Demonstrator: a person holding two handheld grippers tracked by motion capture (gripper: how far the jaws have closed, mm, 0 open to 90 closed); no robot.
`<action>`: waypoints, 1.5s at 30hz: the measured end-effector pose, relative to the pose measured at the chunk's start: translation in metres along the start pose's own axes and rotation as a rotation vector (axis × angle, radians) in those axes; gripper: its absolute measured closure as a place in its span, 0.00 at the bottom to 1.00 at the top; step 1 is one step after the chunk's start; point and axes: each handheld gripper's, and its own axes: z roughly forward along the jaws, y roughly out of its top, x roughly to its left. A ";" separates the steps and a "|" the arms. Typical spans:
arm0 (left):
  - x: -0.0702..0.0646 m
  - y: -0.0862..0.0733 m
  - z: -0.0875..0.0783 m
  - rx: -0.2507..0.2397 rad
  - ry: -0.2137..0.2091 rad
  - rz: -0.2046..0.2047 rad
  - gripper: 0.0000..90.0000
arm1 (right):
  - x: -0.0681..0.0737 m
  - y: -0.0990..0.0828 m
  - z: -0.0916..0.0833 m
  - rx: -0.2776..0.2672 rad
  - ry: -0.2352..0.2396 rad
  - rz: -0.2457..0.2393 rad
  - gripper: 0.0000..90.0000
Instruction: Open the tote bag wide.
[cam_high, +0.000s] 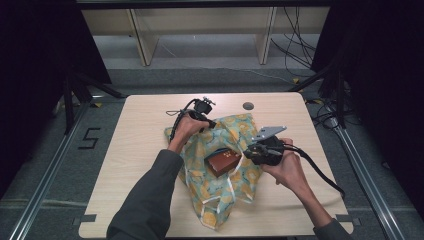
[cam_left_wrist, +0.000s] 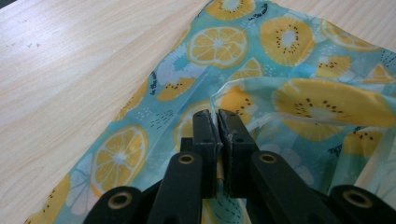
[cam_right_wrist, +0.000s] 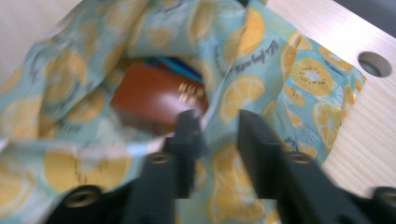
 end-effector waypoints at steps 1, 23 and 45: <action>0.000 0.000 0.000 -0.001 0.000 0.000 0.95 | 0.001 0.005 0.007 0.015 -0.035 0.033 0.55; -0.012 0.004 -0.006 -0.041 -0.047 0.035 0.85 | -0.064 -0.014 0.001 -0.070 0.059 0.189 0.98; -0.093 -0.030 -0.045 -0.008 0.102 0.249 0.41 | -0.094 -0.037 0.052 0.028 0.088 0.293 0.98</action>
